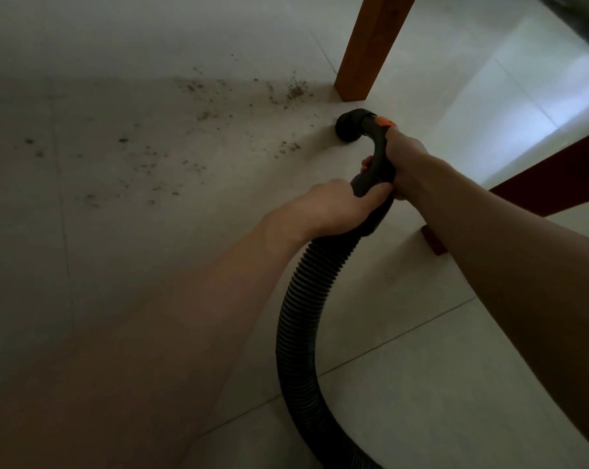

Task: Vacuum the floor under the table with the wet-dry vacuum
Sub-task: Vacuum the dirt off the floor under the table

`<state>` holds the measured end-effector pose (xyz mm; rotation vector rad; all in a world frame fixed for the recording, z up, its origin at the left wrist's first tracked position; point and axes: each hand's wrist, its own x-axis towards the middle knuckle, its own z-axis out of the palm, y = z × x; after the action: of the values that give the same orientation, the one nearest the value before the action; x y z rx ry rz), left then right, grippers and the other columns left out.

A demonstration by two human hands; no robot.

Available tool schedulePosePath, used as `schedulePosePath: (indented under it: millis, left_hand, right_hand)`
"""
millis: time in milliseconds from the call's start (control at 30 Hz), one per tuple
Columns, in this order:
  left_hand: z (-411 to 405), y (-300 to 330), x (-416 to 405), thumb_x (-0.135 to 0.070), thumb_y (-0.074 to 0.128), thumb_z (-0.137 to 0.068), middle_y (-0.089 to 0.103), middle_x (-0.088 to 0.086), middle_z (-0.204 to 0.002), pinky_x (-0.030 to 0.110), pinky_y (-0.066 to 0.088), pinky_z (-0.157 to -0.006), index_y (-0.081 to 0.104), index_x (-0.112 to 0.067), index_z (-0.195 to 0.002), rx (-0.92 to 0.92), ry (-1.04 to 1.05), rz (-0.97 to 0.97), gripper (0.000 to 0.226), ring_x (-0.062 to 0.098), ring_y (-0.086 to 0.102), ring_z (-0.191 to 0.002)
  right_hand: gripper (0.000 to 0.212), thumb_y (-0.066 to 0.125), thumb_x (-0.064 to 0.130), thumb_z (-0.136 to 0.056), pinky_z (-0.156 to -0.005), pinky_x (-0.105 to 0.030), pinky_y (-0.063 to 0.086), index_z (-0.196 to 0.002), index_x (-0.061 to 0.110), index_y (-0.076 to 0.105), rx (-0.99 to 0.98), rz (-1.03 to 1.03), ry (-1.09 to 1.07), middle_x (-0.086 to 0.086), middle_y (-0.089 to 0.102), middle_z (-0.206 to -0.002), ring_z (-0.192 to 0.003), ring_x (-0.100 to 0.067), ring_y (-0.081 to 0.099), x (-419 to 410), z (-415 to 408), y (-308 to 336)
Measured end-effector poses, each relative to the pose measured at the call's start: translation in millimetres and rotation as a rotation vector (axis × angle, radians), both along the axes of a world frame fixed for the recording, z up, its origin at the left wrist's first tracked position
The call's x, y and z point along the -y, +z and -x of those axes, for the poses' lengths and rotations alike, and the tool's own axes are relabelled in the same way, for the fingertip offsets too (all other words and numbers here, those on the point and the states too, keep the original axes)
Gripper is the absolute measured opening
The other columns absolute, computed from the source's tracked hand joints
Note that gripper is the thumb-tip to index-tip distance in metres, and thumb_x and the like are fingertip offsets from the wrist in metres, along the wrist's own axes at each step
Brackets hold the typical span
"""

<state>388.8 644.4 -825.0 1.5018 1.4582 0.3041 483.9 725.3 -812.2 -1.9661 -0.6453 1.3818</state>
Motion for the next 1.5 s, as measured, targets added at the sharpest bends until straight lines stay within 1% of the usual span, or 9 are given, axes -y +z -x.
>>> schedulePosePath:
  millis: [200,433,667,800,933,1067,1200,1367,1500]
  left_hand:
    - [-6.4,-13.5,-2.3,-0.059,0.037,-0.093,0.058,0.005,-0.082,0.025,0.041,-0.054,0.056,-0.008,-0.104,0.073,0.115,0.005,0.055,0.016,0.058,-0.069]
    - [-15.3,-4.0,12.7,-0.057,0.032,-0.095,0.056,0.005,-0.087,0.026,0.043,-0.057,0.044,-0.006,-0.121,0.078,0.158,0.027,0.059,0.014,0.056,-0.072]
    - [-26.0,11.4,42.0,-0.058,0.034,-0.094,0.053,0.003,-0.080,0.024,0.039,-0.050,0.047,-0.006,-0.114,-0.021,0.218,-0.022,0.057,0.013,0.054,-0.065]
    - [-30.9,11.4,55.1,-0.061,0.033,-0.092,0.057,0.005,-0.093,0.024,0.038,-0.051,0.045,-0.008,-0.118,-0.082,0.264,-0.039,0.061,0.012,0.054,-0.069]
    - [-38.1,19.1,60.9,-0.063,0.033,-0.091,0.059,0.007,-0.096,0.025,0.038,-0.050,0.047,-0.006,-0.115,-0.054,0.284,-0.038,0.063,0.013,0.055,-0.069]
    - [-50.9,27.6,69.3,-0.065,0.031,-0.091,0.054,0.007,-0.094,0.025,0.036,-0.049,0.044,-0.007,-0.117,-0.052,0.314,-0.011,0.065,0.013,0.052,-0.068]
    - [-58.4,29.9,74.4,-0.067,0.027,-0.090,0.054,0.006,-0.082,0.024,0.036,-0.048,0.051,-0.005,-0.112,-0.053,0.258,0.023,0.071,0.015,0.053,-0.065]
    - [-57.0,40.1,72.4,-0.065,0.021,-0.092,0.054,0.005,-0.080,0.024,0.042,-0.054,0.051,-0.007,-0.103,-0.090,0.163,0.065,0.067,0.016,0.054,-0.068]
    - [-56.5,45.6,72.8,-0.062,0.015,-0.094,0.055,0.006,-0.083,0.024,0.044,-0.064,0.053,-0.009,-0.097,-0.115,0.103,0.085,0.065,0.022,0.057,-0.082]
  right_hand:
    - [0.058,0.056,0.053,-0.090,-0.036,-0.018,0.045,-0.126,0.008,0.048,0.009,-0.039,0.060,-0.008,0.057,-0.068,-0.029,-0.012,0.051,-16.8,-7.0,-7.6]
    - [0.049,0.053,0.051,-0.092,-0.049,-0.026,0.053,-0.117,0.011,0.040,-0.223,-0.024,0.126,-0.010,0.056,-0.085,-0.061,-0.017,0.057,11.9,-21.3,-5.8]
    - [0.062,0.049,0.045,-0.096,-0.054,-0.035,0.053,-0.141,0.006,0.033,-0.357,0.026,0.080,-0.012,0.057,-0.094,-0.074,-0.022,0.062,51.5,-26.3,4.9]
    - [0.061,0.044,0.048,-0.097,-0.049,-0.034,0.050,-0.136,0.002,0.039,-0.402,0.070,0.110,-0.013,0.060,-0.096,-0.077,-0.023,0.063,70.7,-29.5,4.7]
    - [0.053,0.042,0.043,-0.099,-0.048,-0.032,0.052,-0.132,0.002,0.042,-0.254,-0.009,0.112,-0.011,0.060,-0.083,-0.063,-0.022,0.063,74.6,-30.4,8.0]
    - [0.046,0.043,0.038,-0.100,-0.086,-0.043,0.054,-0.129,0.003,0.040,-0.096,-0.047,0.166,-0.017,0.062,-0.105,-0.090,-0.030,0.065,73.0,-36.7,15.8]
    - [0.030,0.043,0.036,-0.100,-0.079,-0.042,0.054,-0.106,0.006,0.039,-0.109,-0.048,0.207,-0.015,0.060,-0.085,-0.076,-0.028,0.064,78.4,-46.6,19.4]
    - [0.034,0.046,0.038,-0.098,-0.091,-0.047,0.052,-0.103,0.005,0.040,-0.062,-0.074,0.253,-0.021,0.062,-0.107,-0.096,-0.034,0.065,77.1,-48.0,21.3]
    - [0.036,0.047,0.039,-0.097,-0.090,-0.049,0.052,-0.102,0.004,0.041,-0.020,-0.080,0.296,-0.021,0.063,-0.106,-0.097,-0.037,0.065,77.3,-44.4,23.0]
